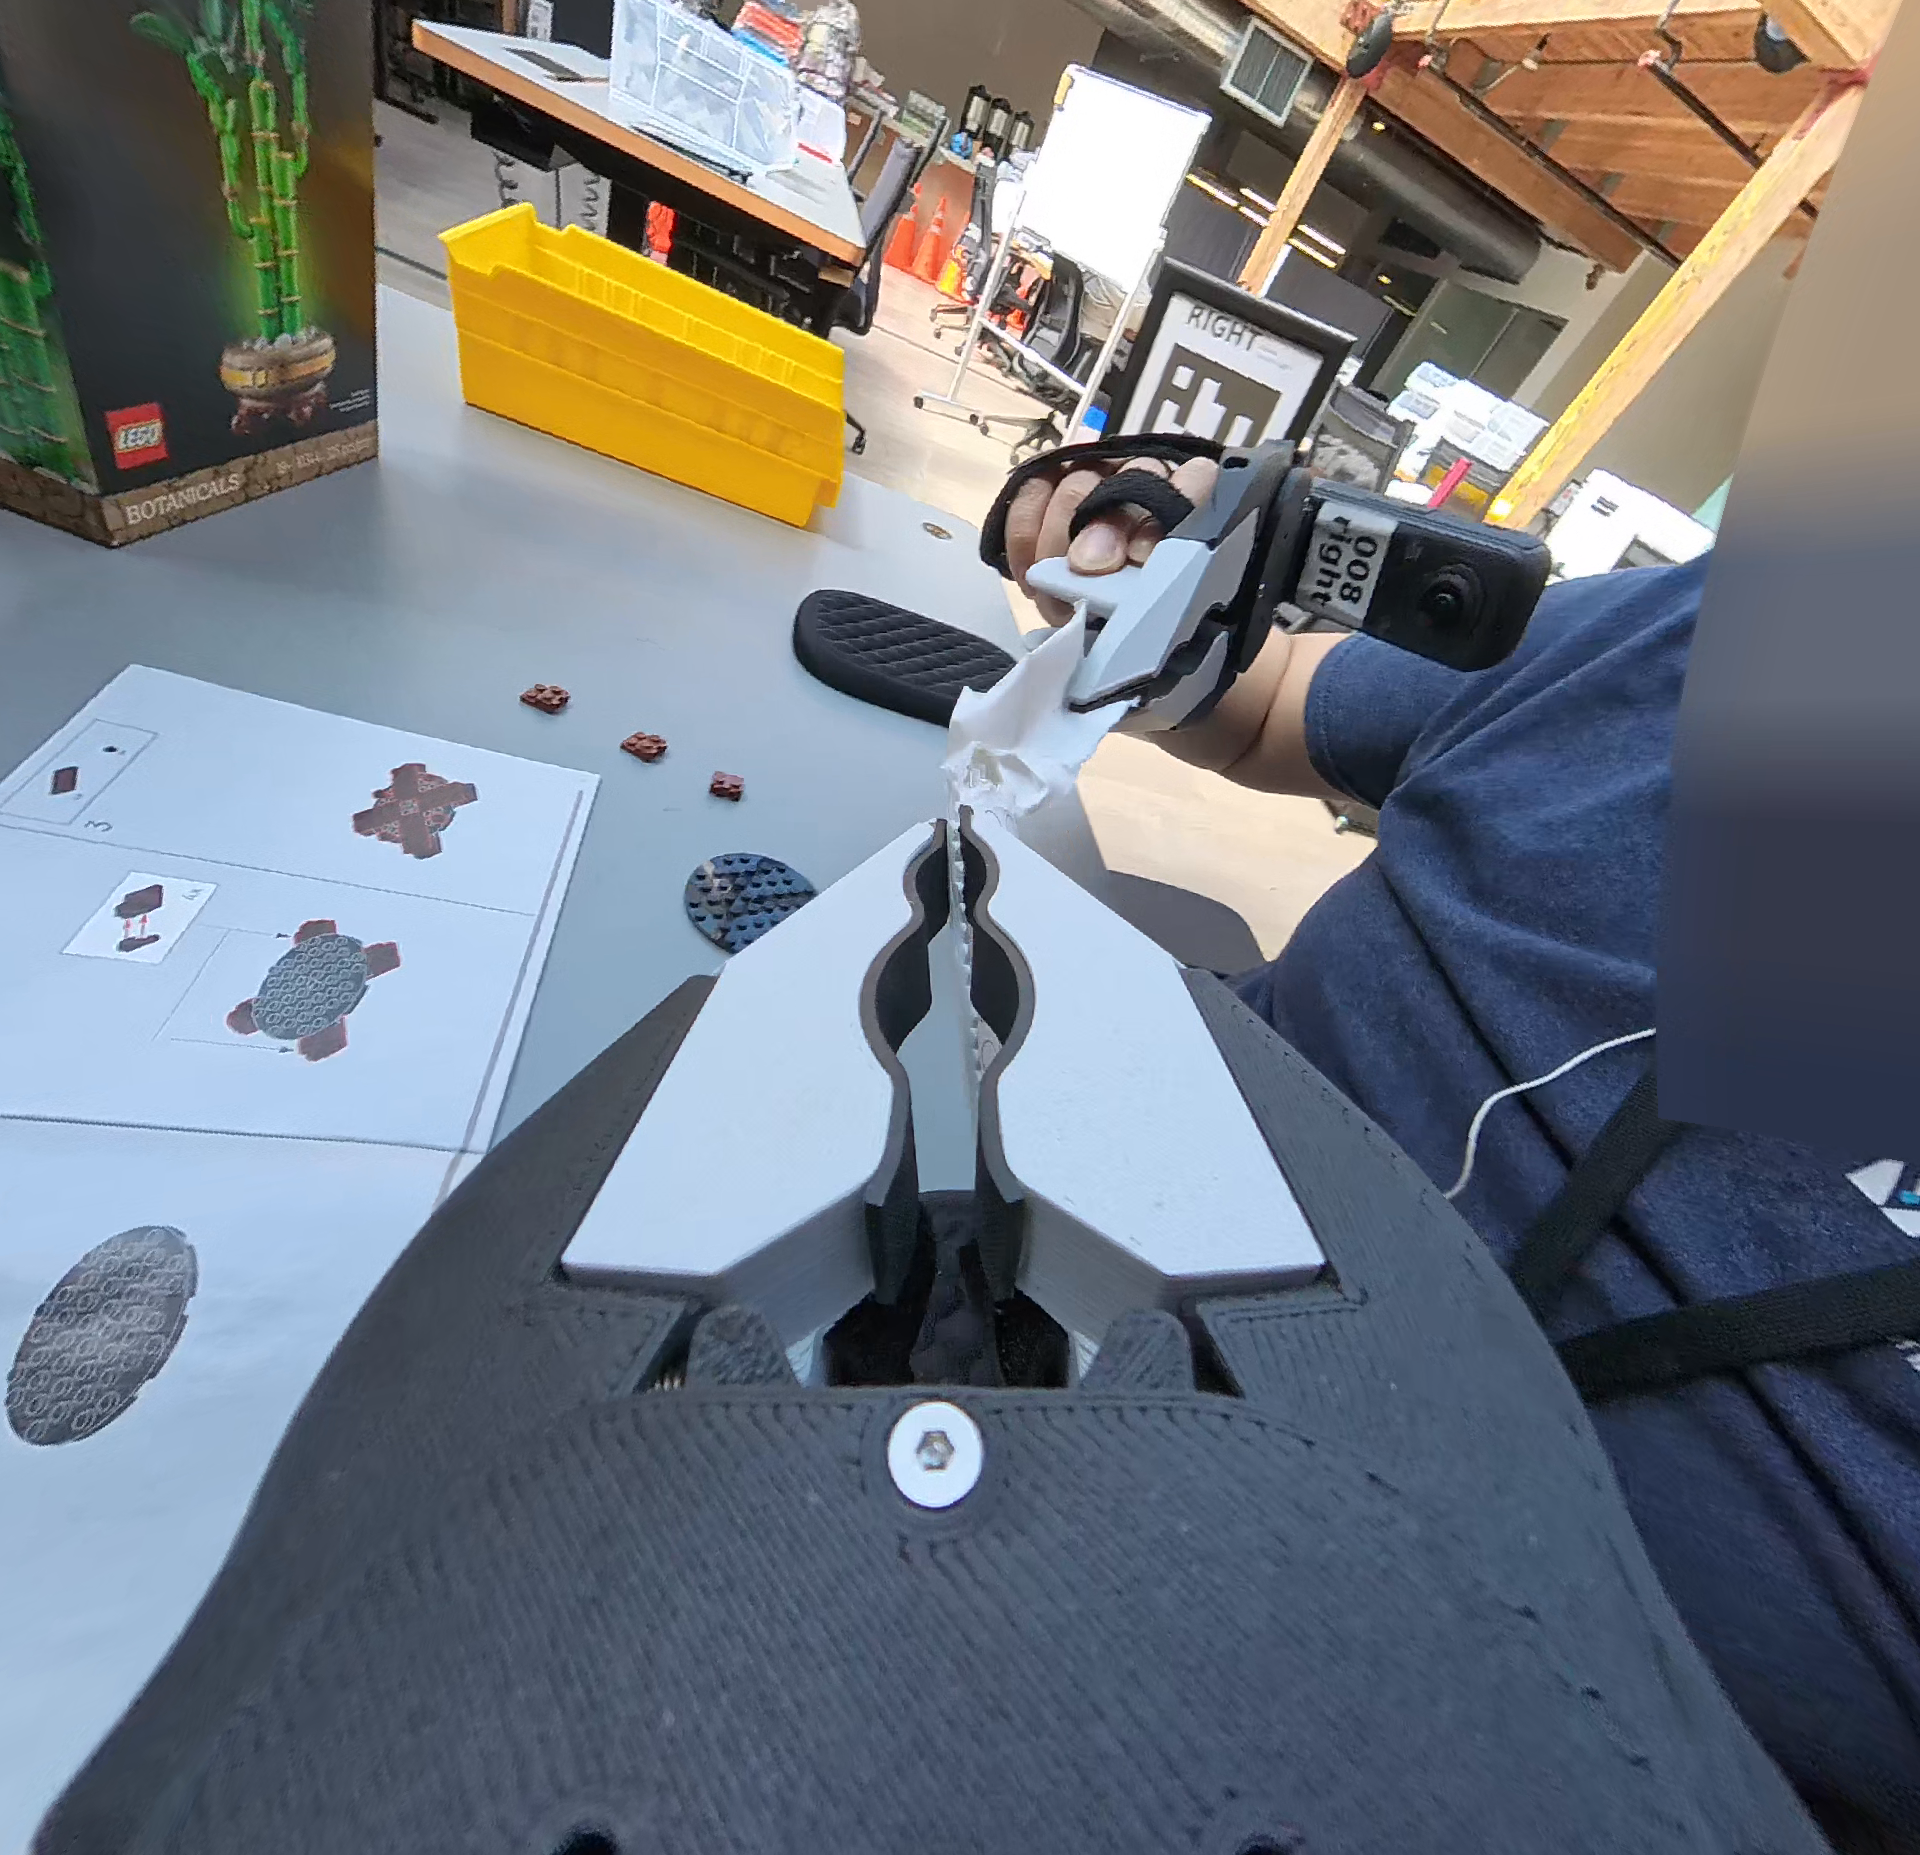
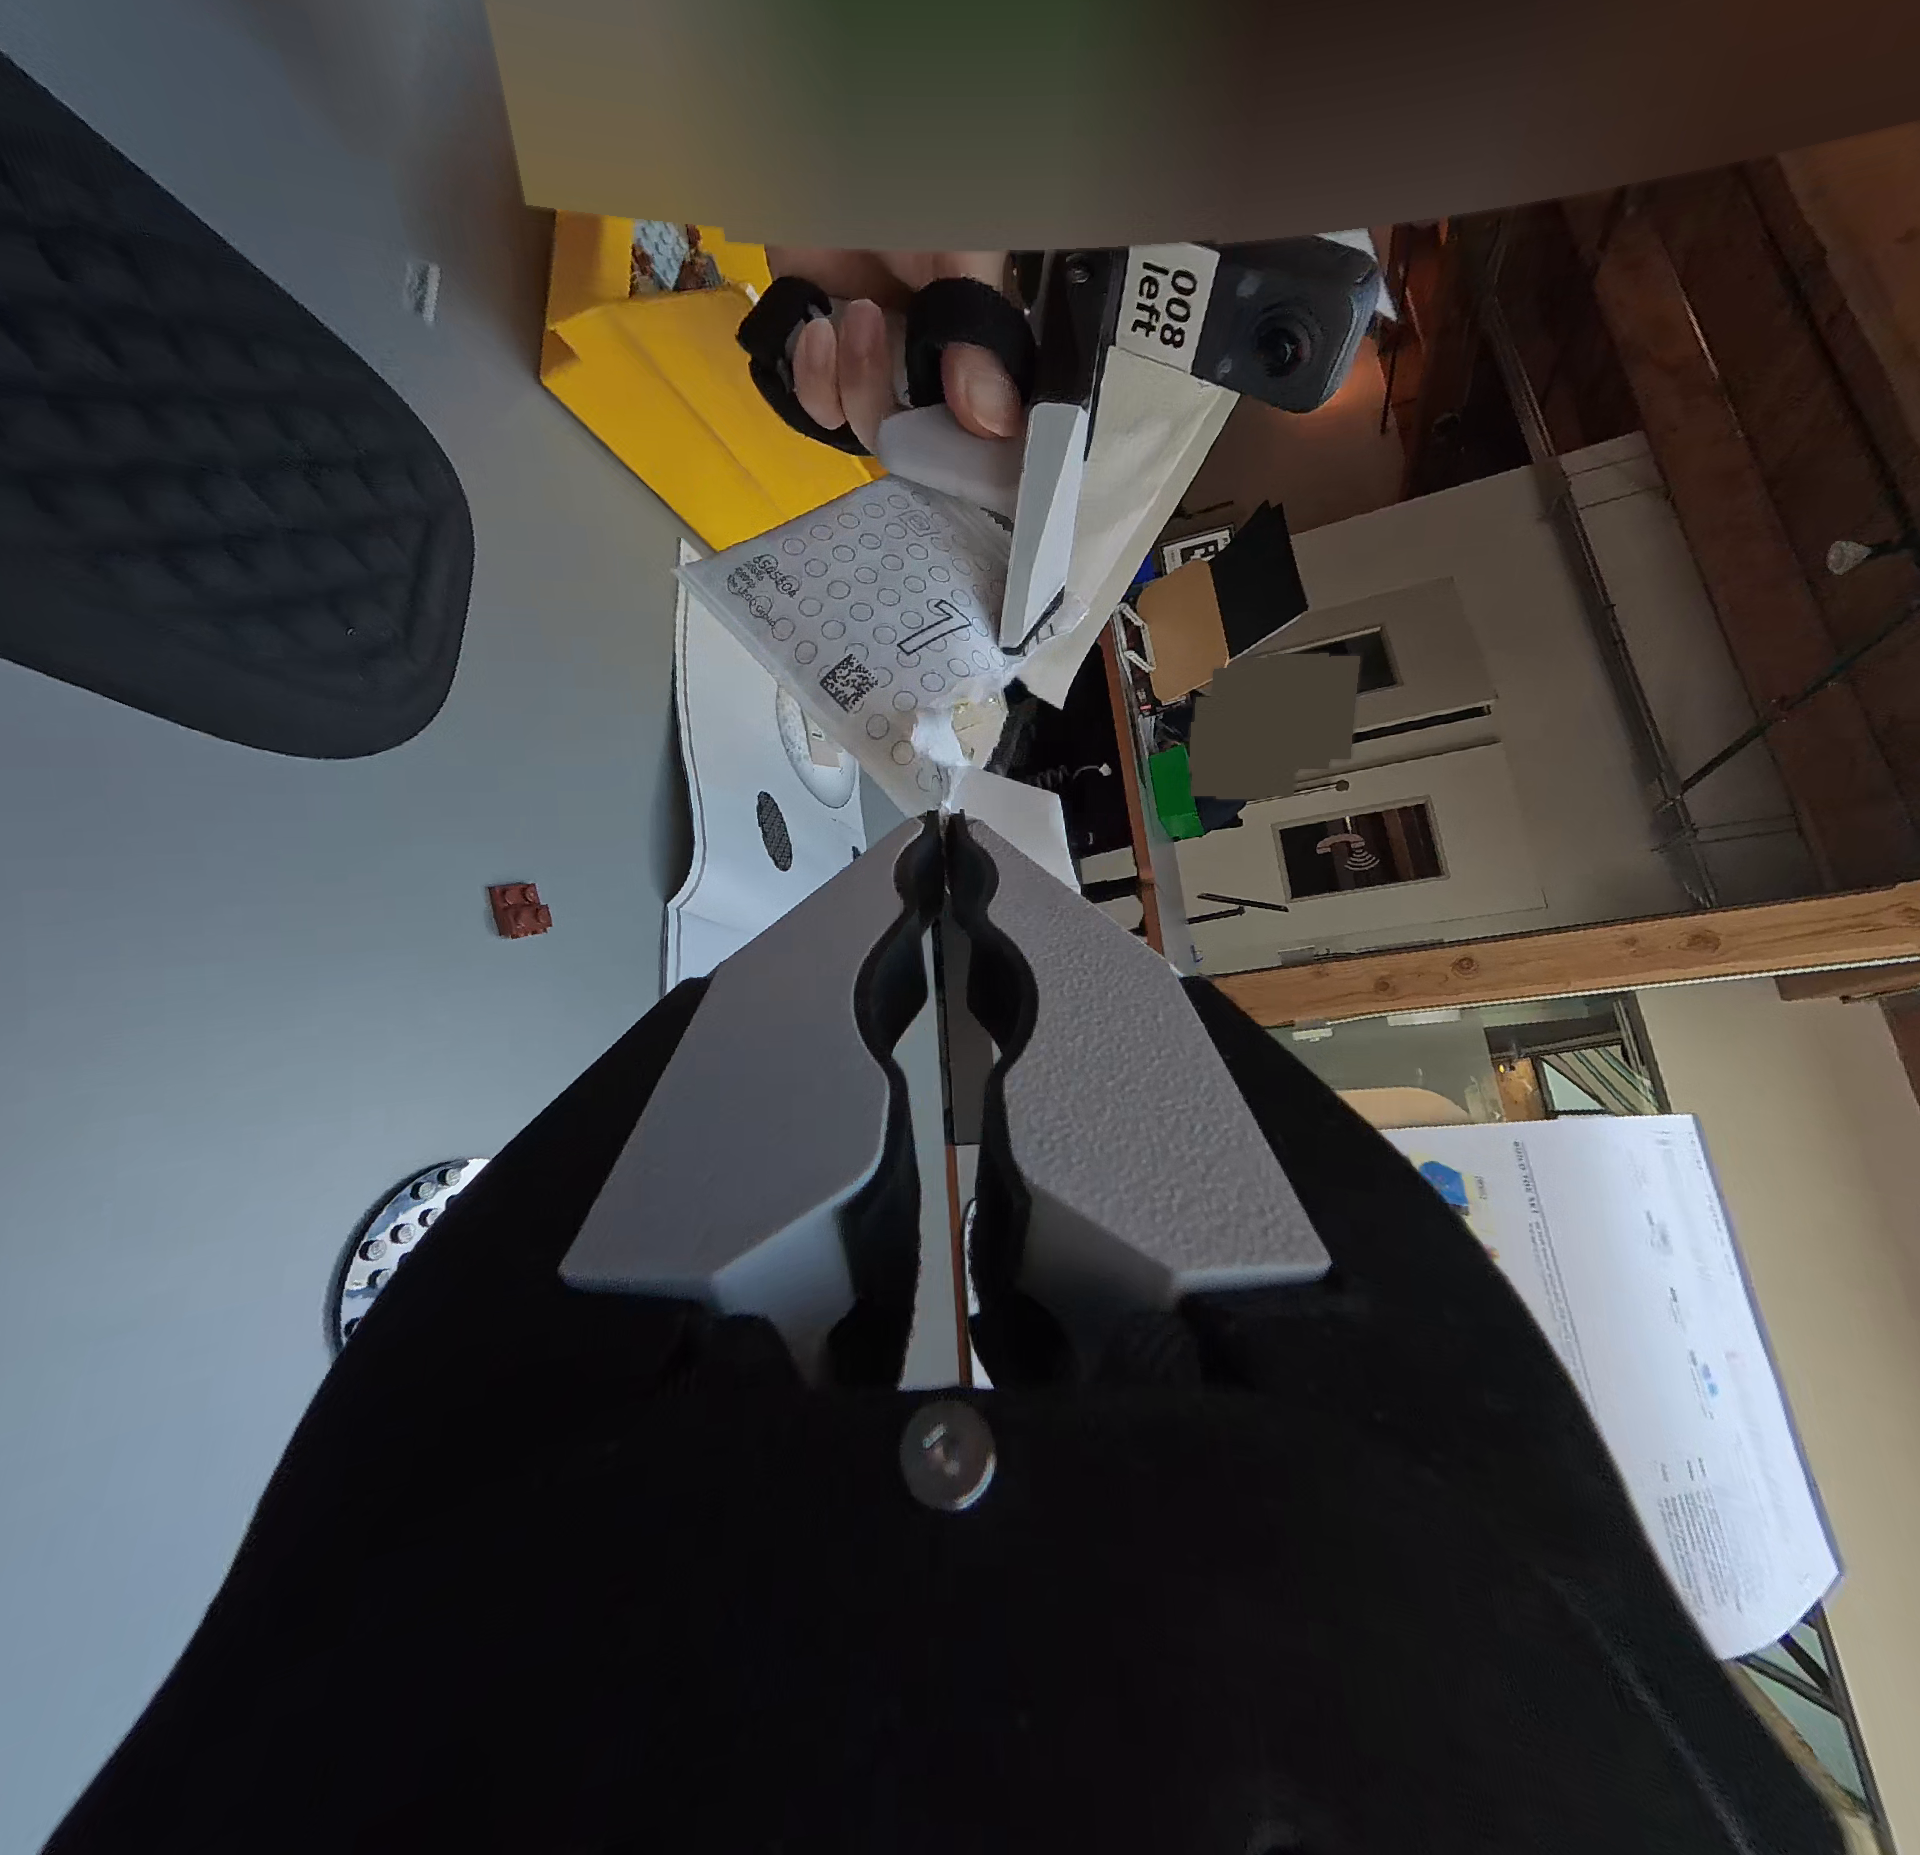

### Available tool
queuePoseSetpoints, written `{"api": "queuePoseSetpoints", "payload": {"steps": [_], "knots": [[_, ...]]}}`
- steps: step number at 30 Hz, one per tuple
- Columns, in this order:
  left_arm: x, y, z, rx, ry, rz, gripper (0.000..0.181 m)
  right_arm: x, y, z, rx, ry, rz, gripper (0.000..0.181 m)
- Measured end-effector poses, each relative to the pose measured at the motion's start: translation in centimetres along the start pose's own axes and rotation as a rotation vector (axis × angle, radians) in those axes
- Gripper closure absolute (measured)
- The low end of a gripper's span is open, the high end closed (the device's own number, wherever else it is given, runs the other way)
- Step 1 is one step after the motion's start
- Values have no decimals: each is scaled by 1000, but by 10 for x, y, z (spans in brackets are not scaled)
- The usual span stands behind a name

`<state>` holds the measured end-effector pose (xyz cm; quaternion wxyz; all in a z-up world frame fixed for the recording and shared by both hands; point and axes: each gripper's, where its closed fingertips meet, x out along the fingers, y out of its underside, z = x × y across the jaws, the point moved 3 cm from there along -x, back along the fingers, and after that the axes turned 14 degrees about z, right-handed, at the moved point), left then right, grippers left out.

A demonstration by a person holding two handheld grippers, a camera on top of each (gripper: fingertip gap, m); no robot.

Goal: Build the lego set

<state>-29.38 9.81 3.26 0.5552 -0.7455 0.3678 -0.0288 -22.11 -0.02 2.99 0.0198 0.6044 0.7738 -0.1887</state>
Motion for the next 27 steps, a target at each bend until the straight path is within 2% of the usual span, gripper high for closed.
{"api": "queuePoseSetpoints", "payload": {"steps": [4, 7, 12, 19, 27], "knots": [[17, 12, 18, -10, -79, 83, 181, 15, 17, 10, 35, -61, 37, 181], [16, 8, 24, 2, -73, 74, 181, 22, 21, 8, 84, -63, 29, 181], [-2, 3, 20, 16, -52, 65, 181, 31, 11, -2, 101, -58, -26, 181], [-31, -2, 4, 45, -130, 63, 181, 40, -6, -12, 105, -59, -108, 181], [-7, 6, 26, -55, -149, 65, 181, 45, 19, -3, 149, -96, -79, 181]]}}
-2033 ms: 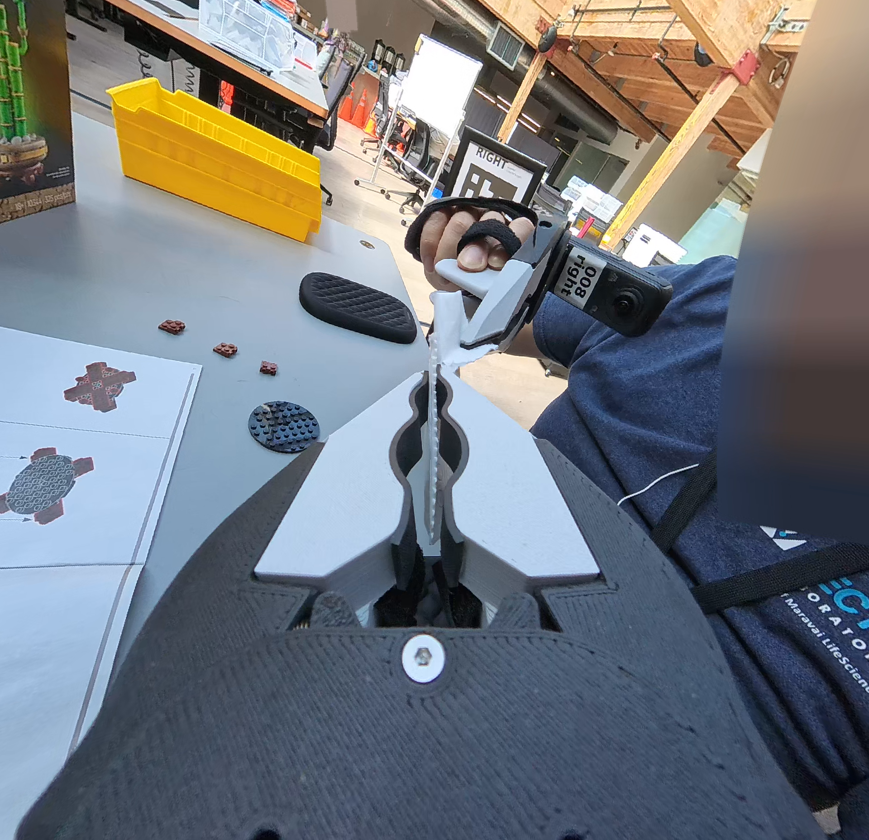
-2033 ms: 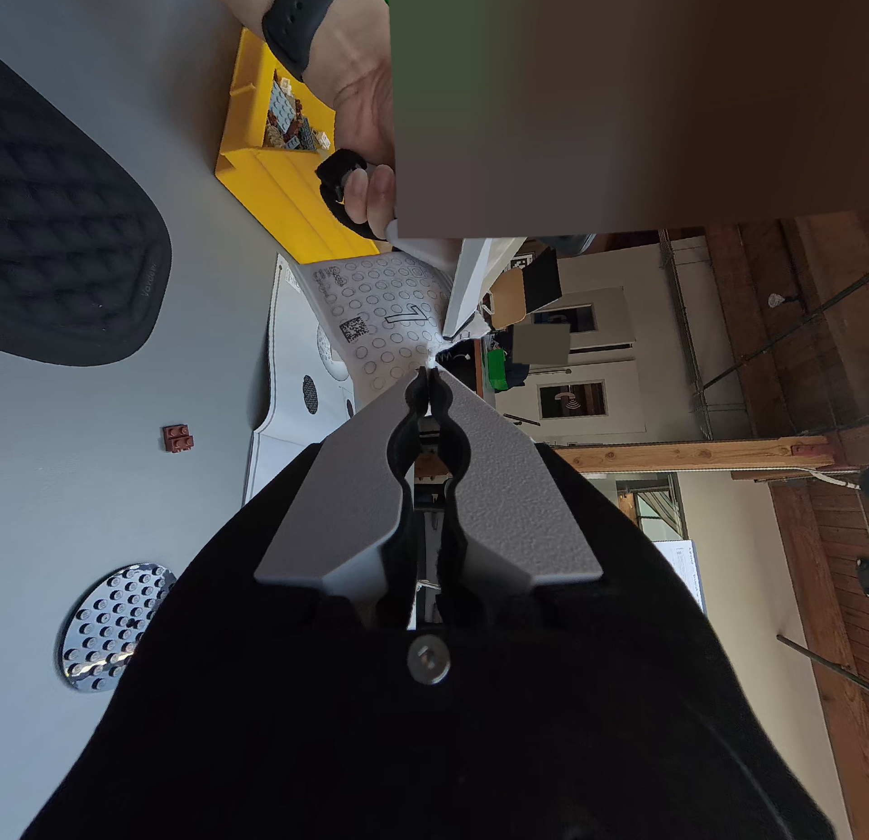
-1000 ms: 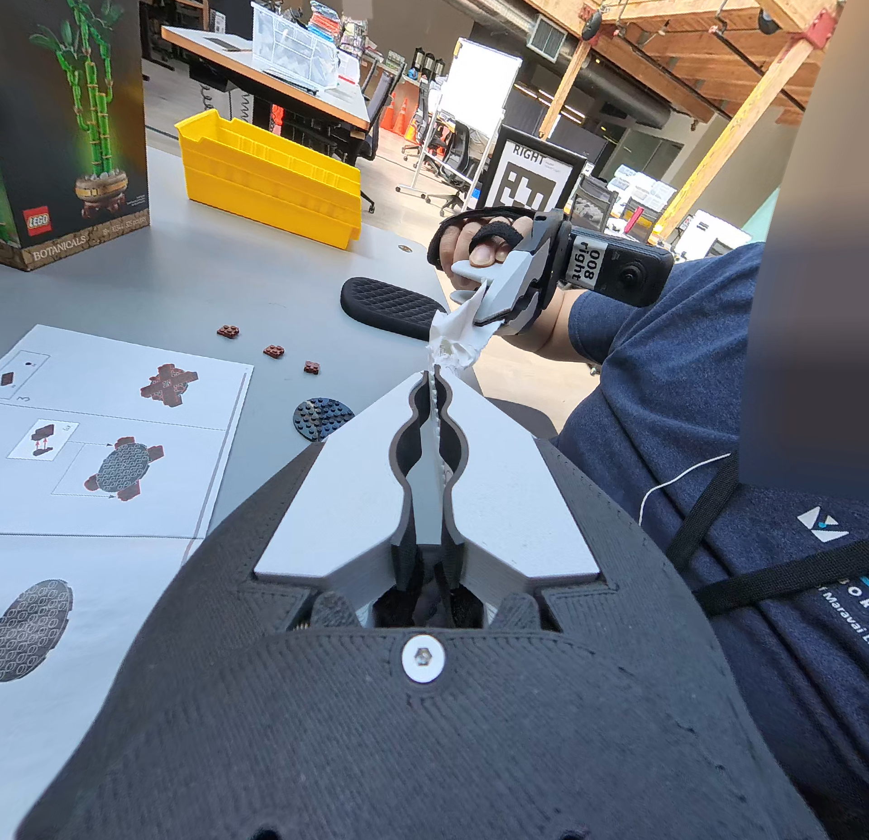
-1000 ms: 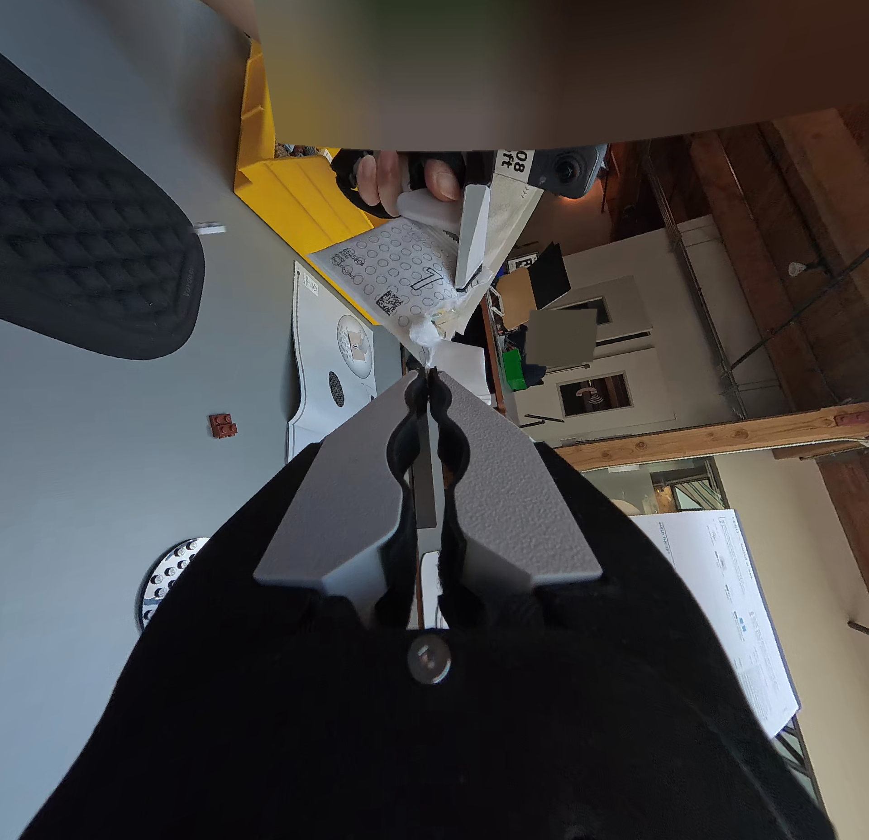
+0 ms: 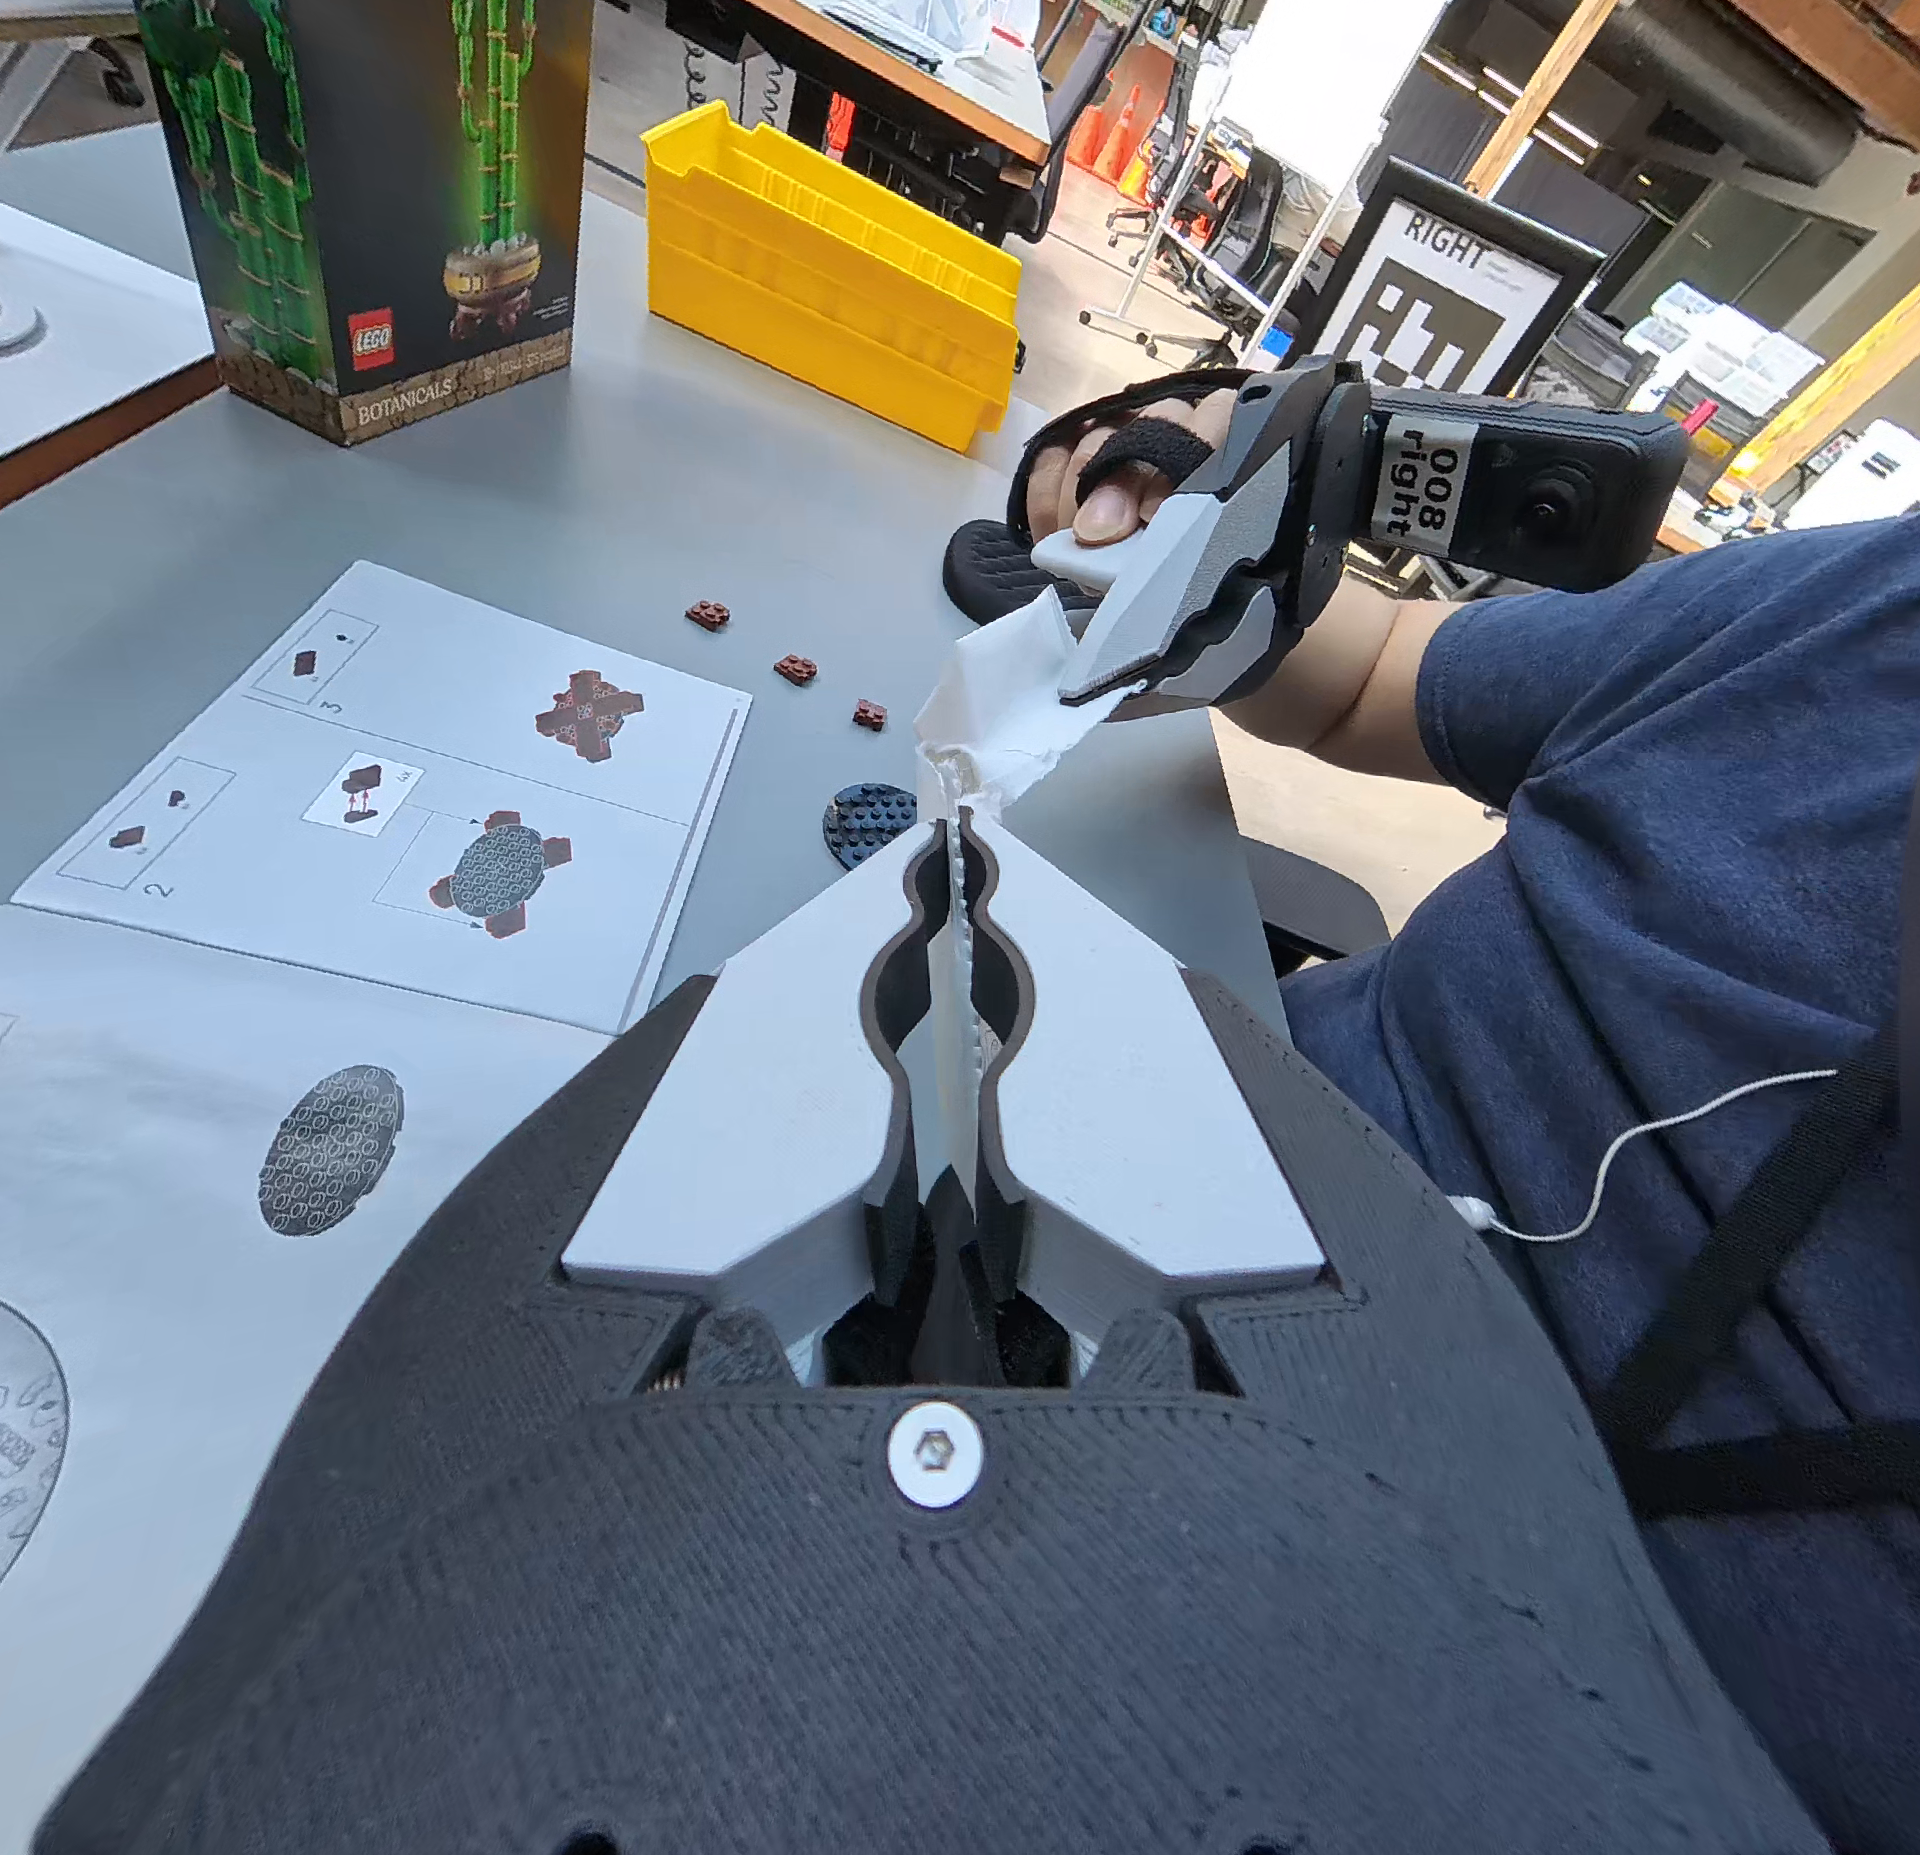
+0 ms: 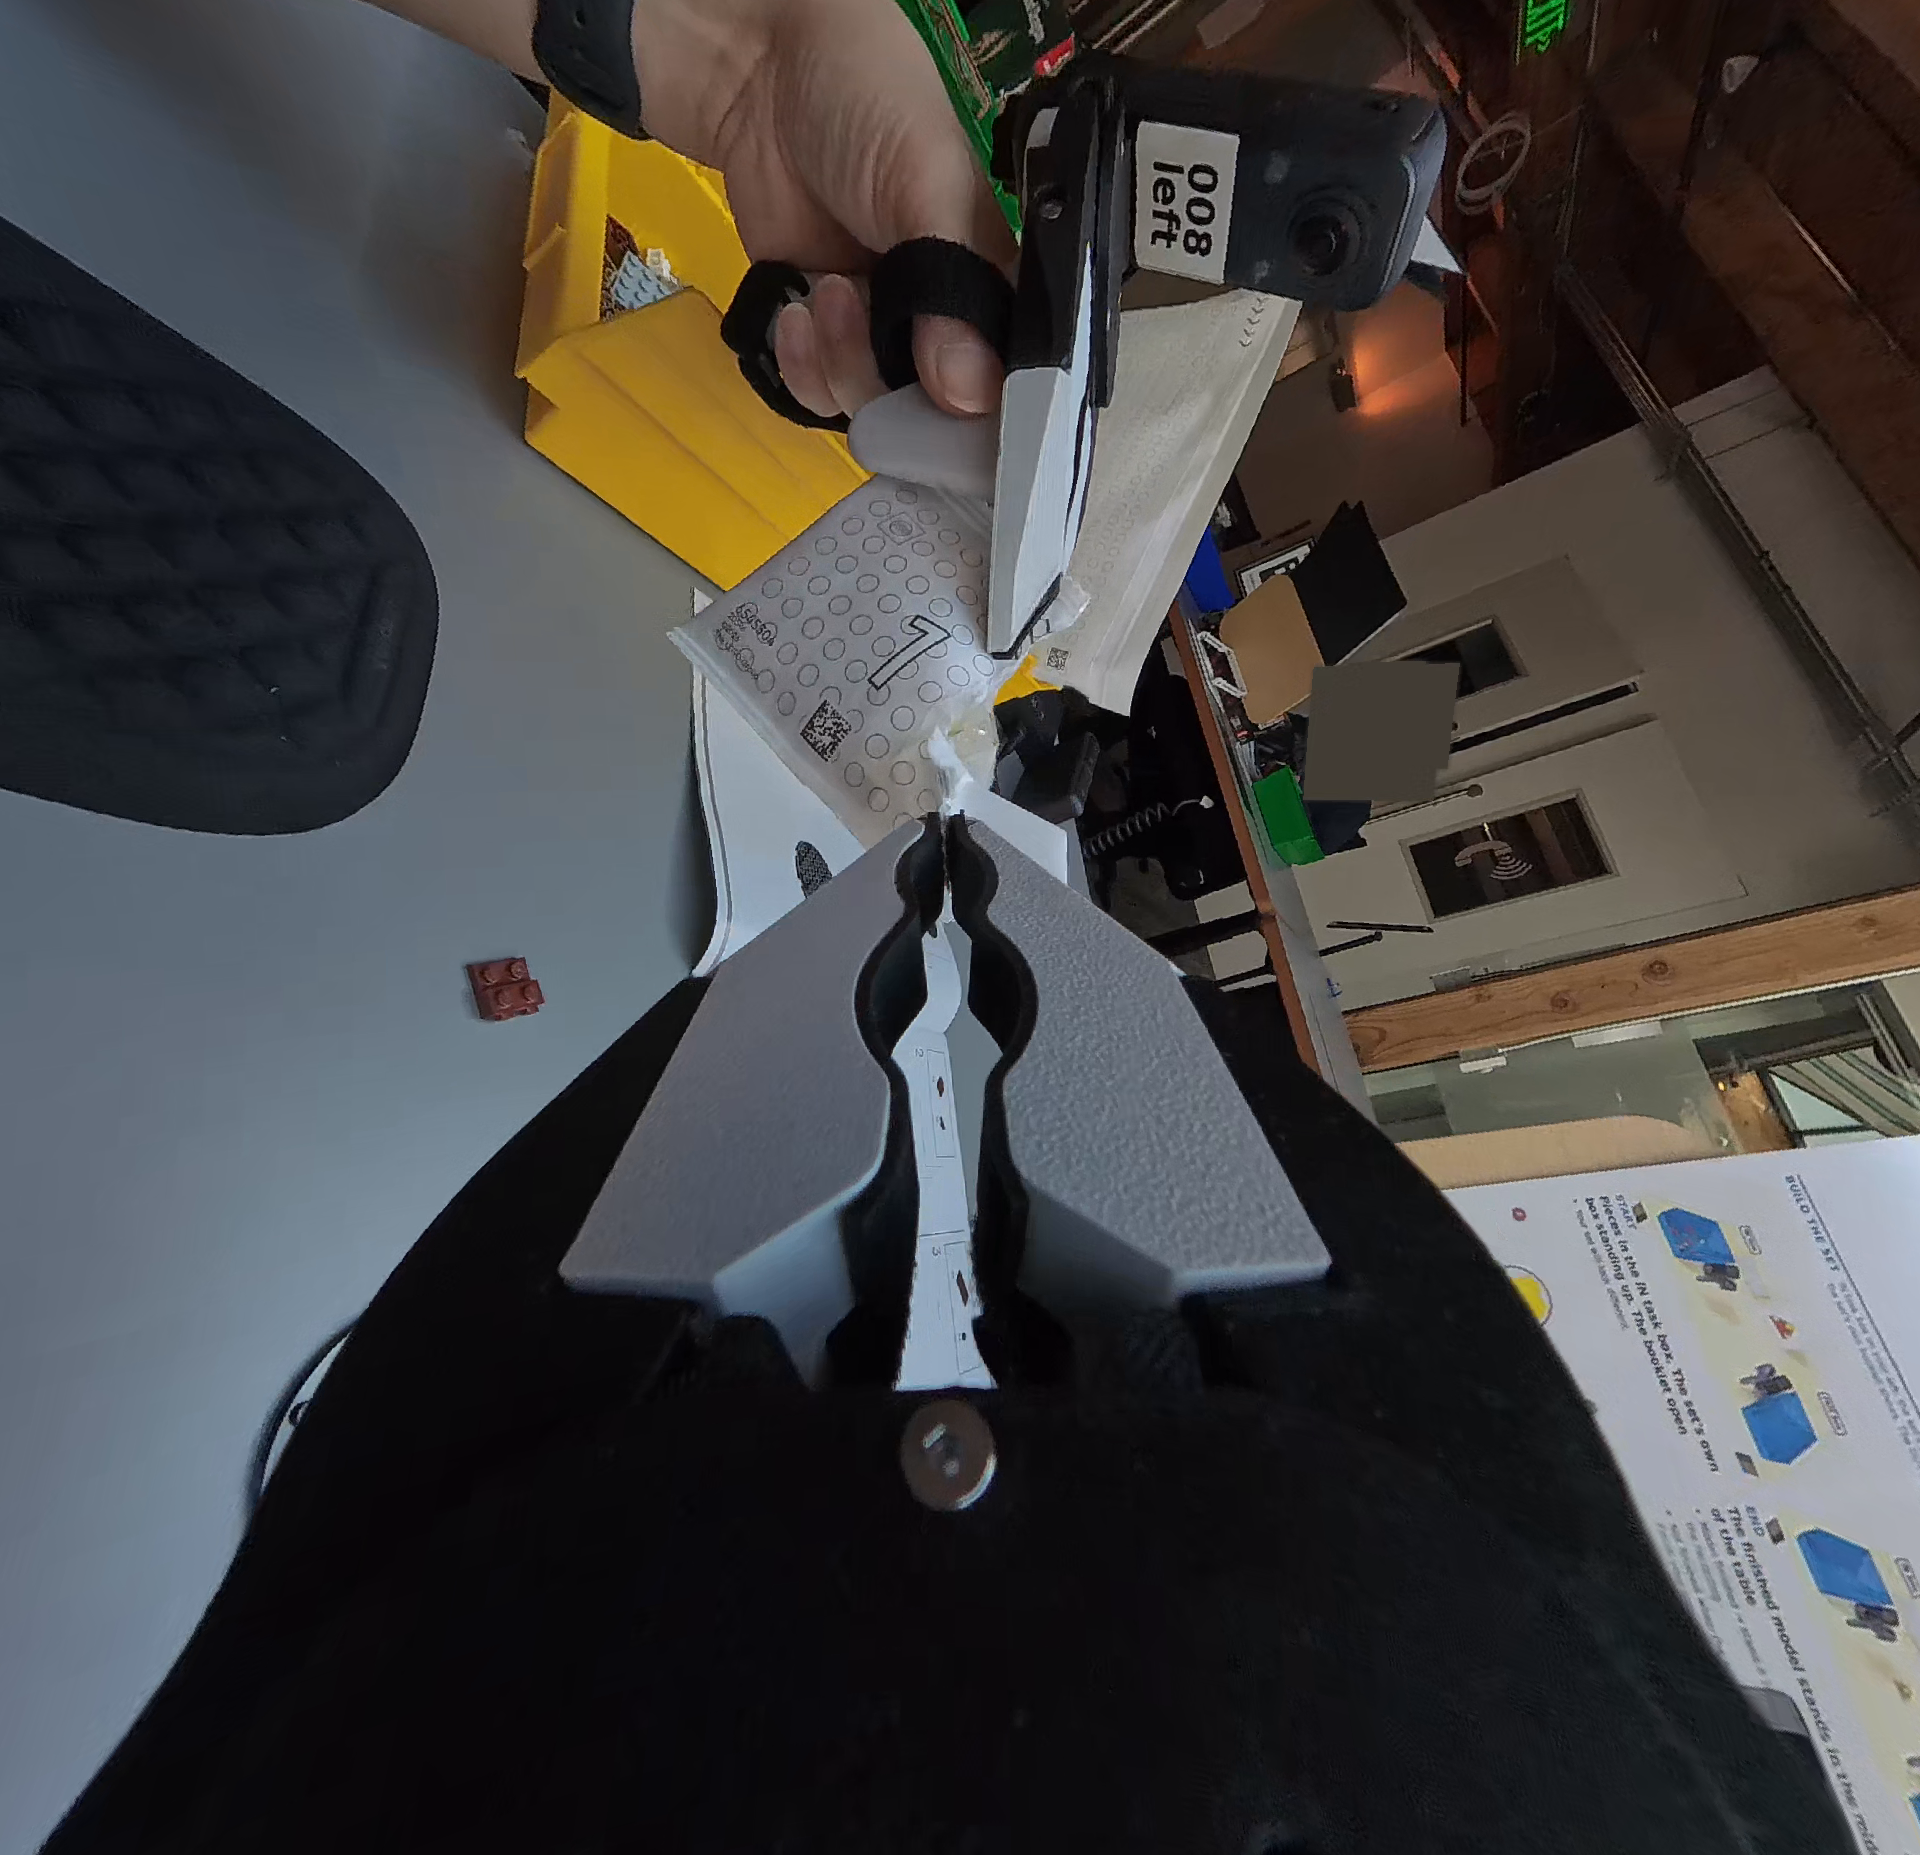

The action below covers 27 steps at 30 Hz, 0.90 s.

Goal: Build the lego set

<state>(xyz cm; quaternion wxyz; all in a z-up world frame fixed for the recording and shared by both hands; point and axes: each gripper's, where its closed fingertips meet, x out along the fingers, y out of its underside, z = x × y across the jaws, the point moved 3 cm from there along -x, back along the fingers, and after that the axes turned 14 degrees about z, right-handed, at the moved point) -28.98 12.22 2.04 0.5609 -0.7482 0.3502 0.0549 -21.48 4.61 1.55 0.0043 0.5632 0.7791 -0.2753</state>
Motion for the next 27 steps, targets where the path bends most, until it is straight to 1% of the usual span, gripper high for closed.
{"api": "queuePoseSetpoints", "payload": {"steps": [6, 10, 12, 15, 20, 24, 27], "knots": [[8, -4, 2, -8, -10, 0, 181, -6, 9, 2, 54, -21, 19, 181], [2, -5, -1, -11, -9, -3, 181, -8, 0, 1, 46, -19, 14, 181], [-4, -5, -3, -14, -11, -7, 181, -8, -9, -1, 46, -24, 4, 176], [-19, -5, -4, -13, -43, -11, 181, -8, -25, -7, 64, -51, -37, 166], [-53, -7, -6, 19, -92, -59, 181, -9, -53, -18, 125, -111, -114, 154], [-80, -6, -10, 43, -117, -89, 181, -15, -75, -21, 164, -126, -195, 152], [-98, -5, -12, 45, -141, -116, 181, -16, -93, -13, 199, -168, -256, 152]]}}
